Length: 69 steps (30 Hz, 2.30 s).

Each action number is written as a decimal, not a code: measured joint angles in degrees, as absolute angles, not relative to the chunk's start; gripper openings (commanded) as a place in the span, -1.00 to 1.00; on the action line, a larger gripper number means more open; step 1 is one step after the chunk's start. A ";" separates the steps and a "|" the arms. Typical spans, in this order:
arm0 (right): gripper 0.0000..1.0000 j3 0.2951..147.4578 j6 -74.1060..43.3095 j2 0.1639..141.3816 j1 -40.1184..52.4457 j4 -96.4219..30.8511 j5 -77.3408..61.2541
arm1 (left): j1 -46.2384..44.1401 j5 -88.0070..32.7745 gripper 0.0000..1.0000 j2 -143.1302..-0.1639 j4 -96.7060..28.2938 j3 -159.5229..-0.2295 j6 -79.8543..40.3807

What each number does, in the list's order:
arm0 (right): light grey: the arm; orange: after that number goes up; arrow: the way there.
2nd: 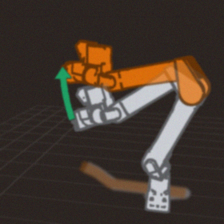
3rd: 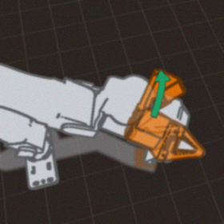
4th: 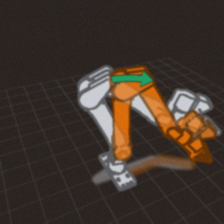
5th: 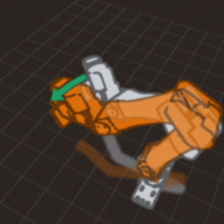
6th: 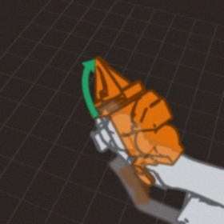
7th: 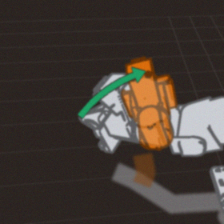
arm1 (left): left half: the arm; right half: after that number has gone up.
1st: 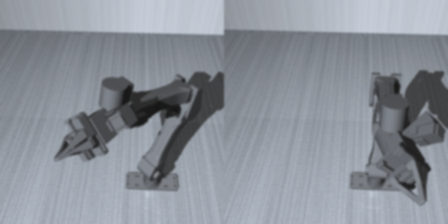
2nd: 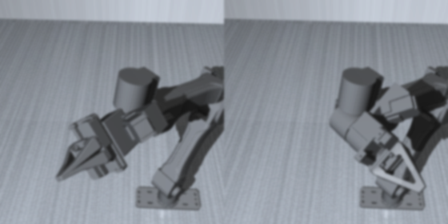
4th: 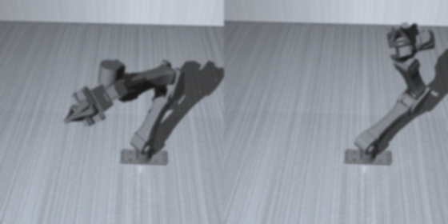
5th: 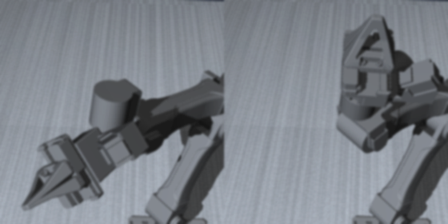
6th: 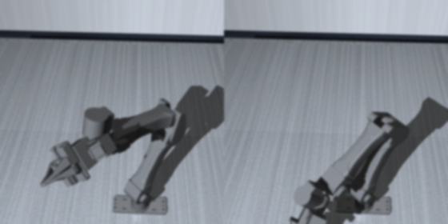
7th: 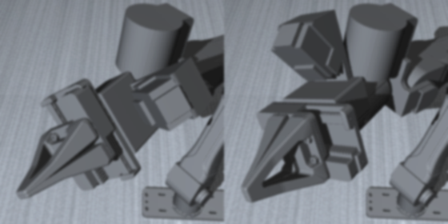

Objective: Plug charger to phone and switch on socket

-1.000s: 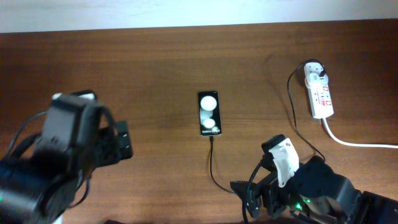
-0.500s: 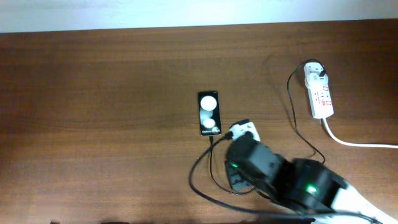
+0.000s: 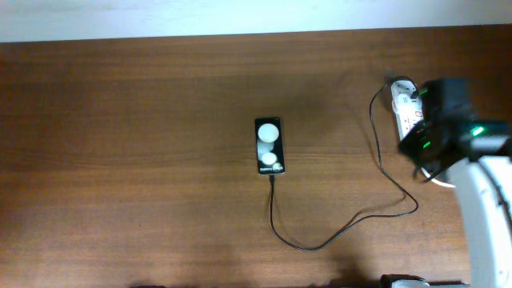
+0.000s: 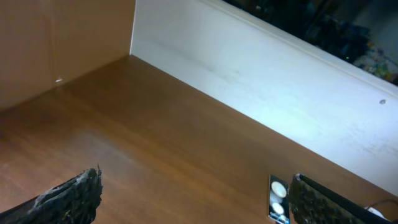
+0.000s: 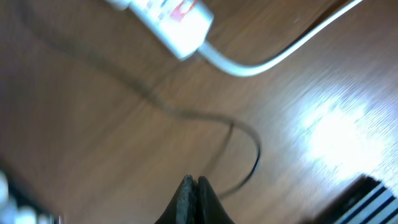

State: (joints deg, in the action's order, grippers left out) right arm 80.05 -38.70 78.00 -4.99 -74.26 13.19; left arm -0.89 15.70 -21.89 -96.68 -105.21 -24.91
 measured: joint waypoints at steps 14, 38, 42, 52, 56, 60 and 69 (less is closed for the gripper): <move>-0.92 99.13 -29.56 119.28 -23.05 -59.24 -7.03 | 2.20 15.70 0.98 -21.89 -96.68 -105.14 -24.91; -0.92 99.81 -31.70 127.26 -22.39 -46.83 -7.57 | 3.57 15.70 0.98 -21.89 -96.68 -105.16 -24.88; -0.92 101.47 -31.75 128.31 -21.50 -48.62 -5.61 | 3.57 15.70 0.98 -21.89 -96.71 -105.16 -24.91; -0.92 103.35 -27.09 129.54 -20.95 -50.59 -4.19 | 3.57 15.70 0.98 -21.89 -96.71 -105.16 -24.91; -0.92 103.88 -25.45 129.97 -20.99 -51.13 -4.64 | 3.57 15.70 0.98 -21.89 -96.71 -105.16 -24.91; -0.92 104.49 -24.03 130.41 -21.02 -52.45 -4.95 | 3.57 15.68 0.98 -21.89 -96.71 -105.16 -24.91; -0.92 105.36 -22.04 130.56 -20.36 -58.92 -7.68 | 3.57 15.70 0.98 -21.89 -96.68 -105.16 -24.91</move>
